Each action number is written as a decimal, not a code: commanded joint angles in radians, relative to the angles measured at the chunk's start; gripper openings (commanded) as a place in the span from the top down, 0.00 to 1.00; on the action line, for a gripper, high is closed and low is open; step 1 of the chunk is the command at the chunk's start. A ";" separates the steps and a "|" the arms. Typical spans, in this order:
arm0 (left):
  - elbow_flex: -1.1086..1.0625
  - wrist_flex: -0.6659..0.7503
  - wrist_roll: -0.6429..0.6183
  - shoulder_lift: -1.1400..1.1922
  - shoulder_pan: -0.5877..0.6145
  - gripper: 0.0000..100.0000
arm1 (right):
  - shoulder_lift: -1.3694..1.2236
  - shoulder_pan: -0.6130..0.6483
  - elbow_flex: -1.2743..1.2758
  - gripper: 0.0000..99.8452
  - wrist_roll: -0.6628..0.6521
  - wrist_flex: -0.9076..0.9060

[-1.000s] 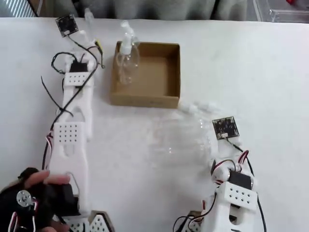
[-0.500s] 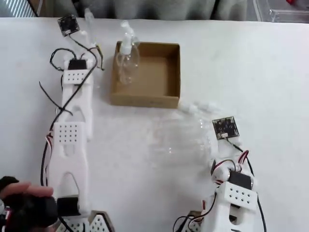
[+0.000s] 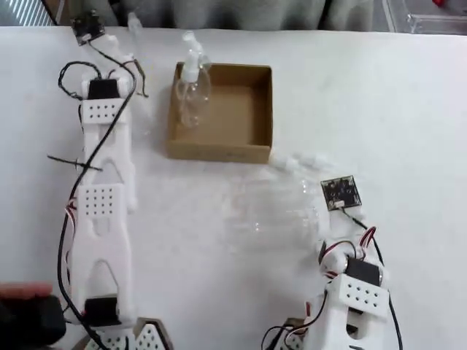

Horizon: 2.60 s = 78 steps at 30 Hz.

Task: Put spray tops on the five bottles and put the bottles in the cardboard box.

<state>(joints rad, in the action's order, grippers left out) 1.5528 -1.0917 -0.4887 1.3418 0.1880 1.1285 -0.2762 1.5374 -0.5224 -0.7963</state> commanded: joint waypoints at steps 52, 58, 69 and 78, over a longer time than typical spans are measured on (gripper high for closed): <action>0.097 -0.084 0.109 -0.018 0.002 0.98 | 0.013 0.004 -0.002 0.98 -0.002 0.054; 0.107 -0.163 0.219 -0.018 0.001 0.98 | 0.015 0.081 0.012 0.98 0.000 0.071; 0.117 -0.400 0.308 -0.311 -0.062 0.98 | 0.015 0.050 0.055 0.98 -0.002 0.116; 0.114 -0.471 0.440 -0.463 -0.125 0.98 | 0.051 -0.010 0.074 0.98 -0.009 0.128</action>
<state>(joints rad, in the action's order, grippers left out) 1.6264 -1.5551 -0.0606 0.9536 0.0852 1.1531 -0.2839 1.6141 -0.5224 -0.6782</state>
